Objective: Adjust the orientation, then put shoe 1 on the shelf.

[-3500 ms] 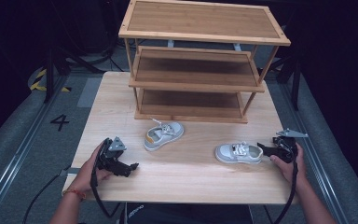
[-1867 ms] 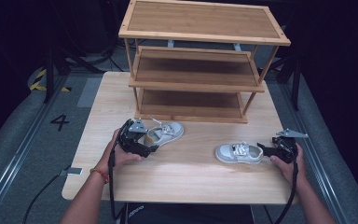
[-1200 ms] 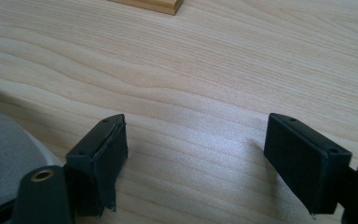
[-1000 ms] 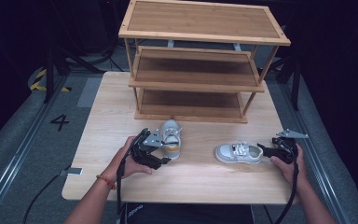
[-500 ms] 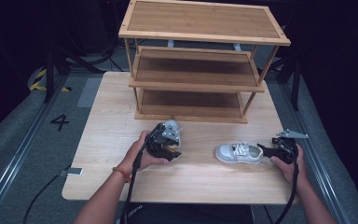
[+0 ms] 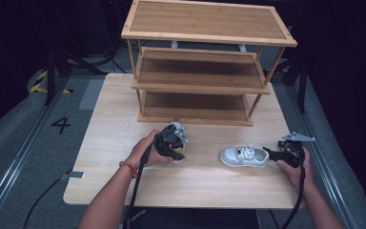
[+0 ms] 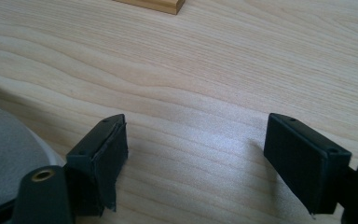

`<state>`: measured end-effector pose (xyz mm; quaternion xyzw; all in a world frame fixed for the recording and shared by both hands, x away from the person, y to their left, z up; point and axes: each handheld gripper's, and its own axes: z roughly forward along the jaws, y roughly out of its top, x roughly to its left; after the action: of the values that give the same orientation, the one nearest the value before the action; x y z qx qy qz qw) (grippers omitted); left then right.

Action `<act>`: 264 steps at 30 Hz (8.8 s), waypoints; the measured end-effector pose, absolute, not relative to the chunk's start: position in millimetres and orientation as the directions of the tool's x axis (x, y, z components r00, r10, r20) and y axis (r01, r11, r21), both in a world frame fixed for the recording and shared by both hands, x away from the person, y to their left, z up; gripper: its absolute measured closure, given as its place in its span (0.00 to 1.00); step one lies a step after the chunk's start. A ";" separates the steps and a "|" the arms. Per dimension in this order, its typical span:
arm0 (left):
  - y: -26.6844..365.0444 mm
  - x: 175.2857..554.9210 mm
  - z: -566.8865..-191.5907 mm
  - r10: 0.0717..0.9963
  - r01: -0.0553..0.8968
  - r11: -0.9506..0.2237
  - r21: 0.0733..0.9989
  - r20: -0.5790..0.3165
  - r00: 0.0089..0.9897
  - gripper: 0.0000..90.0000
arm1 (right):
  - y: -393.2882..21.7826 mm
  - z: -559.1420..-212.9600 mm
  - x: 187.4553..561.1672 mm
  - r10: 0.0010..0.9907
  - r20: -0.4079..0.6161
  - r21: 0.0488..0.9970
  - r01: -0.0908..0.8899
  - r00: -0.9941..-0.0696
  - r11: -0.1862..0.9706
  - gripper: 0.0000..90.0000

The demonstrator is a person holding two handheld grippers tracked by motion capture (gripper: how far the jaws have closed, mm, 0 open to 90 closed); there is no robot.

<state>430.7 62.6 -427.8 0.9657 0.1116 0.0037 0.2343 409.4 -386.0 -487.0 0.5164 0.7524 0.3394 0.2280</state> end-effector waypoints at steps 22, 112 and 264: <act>30.0 482.7 -402.4 0.091 0.034 -0.862 0.505 0.087 0.992 0.78 | -386.0 -487.0 408.9 0.931 0.007 0.746 0.622 -0.366 0.239 0.25; 55.4 508.5 -450.7 0.622 0.377 -0.611 0.696 0.126 0.773 0.27 | -386.1 -486.9 407.3 0.921 0.008 0.747 0.616 -0.388 0.253 0.26; 211.4 351.3 -482.2 0.623 0.467 -0.565 0.680 -0.019 0.782 0.16 | -263.6 -425.0 351.4 0.312 -0.079 0.569 0.214 -0.947 0.794 0.74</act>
<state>351.3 211.4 -482.2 0.8776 0.3103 0.1123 0.3478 351.4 -263.6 -425.0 0.1395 0.9433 0.2891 0.0849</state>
